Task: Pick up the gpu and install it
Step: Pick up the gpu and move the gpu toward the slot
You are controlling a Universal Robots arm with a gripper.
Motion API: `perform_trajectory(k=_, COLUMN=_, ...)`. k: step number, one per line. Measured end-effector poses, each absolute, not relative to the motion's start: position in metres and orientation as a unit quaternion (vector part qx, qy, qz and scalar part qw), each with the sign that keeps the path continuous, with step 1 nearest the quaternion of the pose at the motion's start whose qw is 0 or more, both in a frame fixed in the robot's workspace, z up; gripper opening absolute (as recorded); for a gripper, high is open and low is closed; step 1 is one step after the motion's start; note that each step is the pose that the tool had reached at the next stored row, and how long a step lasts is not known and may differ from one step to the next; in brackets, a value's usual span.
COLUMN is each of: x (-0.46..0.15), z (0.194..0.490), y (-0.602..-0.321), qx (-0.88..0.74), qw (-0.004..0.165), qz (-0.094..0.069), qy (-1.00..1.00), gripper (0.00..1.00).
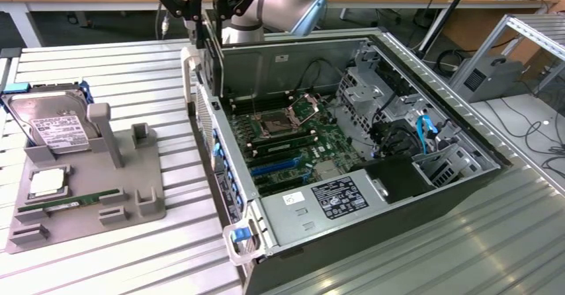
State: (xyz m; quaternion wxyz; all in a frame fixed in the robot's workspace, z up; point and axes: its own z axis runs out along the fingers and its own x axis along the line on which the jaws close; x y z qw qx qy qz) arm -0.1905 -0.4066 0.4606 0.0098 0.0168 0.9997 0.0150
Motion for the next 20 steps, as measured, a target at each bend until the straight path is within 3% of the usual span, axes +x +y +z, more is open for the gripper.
perform_trajectory(k=20, x=-0.172, z=0.460, y=-0.407, qx=0.017, qw=0.010, qz=0.014, qy=1.000, gripper=0.27)
